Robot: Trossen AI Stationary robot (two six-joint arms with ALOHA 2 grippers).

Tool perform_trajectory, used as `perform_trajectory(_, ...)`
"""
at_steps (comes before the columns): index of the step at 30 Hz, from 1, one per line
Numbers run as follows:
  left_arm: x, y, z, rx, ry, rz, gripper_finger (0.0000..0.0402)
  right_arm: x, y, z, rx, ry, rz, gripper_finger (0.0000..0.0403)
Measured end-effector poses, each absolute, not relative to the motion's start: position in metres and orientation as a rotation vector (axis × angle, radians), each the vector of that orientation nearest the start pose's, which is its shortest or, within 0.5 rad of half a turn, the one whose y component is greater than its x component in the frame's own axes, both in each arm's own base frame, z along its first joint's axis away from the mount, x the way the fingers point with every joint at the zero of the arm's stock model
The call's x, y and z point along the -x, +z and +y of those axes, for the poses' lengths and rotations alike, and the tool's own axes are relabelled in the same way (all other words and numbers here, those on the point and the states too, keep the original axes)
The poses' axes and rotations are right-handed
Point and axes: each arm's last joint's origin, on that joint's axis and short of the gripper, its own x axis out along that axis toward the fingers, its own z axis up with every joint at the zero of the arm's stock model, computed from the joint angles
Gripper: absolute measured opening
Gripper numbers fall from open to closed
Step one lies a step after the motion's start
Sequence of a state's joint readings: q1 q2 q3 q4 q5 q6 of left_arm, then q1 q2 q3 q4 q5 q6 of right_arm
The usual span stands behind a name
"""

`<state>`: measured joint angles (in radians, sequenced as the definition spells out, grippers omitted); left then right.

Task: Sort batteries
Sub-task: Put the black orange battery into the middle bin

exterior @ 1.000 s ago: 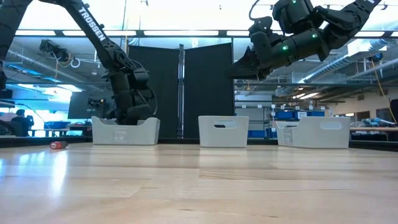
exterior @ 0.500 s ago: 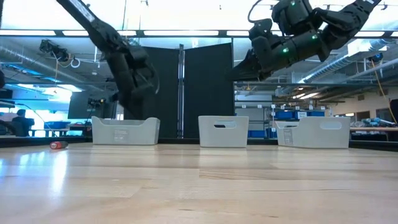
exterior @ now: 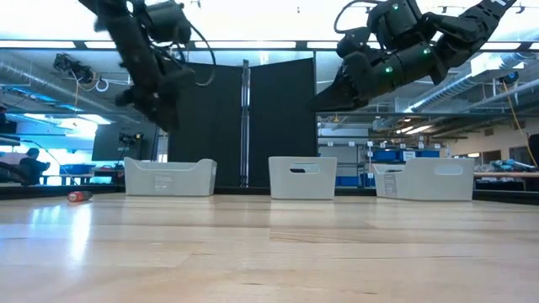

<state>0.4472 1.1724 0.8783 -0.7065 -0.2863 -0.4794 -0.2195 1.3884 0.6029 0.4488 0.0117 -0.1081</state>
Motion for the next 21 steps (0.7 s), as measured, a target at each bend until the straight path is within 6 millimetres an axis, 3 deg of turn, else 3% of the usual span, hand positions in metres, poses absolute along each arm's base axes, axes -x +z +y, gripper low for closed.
perform_trajectory(10,-0.187,0.243,0.03,0.742,0.96,0.971,0.0135,-0.273,0.2,-0.06,0.06,-0.192,0.346,0.0145)
perform_trajectory(17,-0.182,0.23,0.016,0.783,1.058,1.051,0.0135,-0.273,0.2,-0.059,0.066,-0.185,0.348,0.0145)
perform_trajectory(21,-0.17,0.208,0.016,0.832,1.106,1.088,0.0135,-0.273,0.2,-0.058,0.062,-0.15,0.348,0.0145)
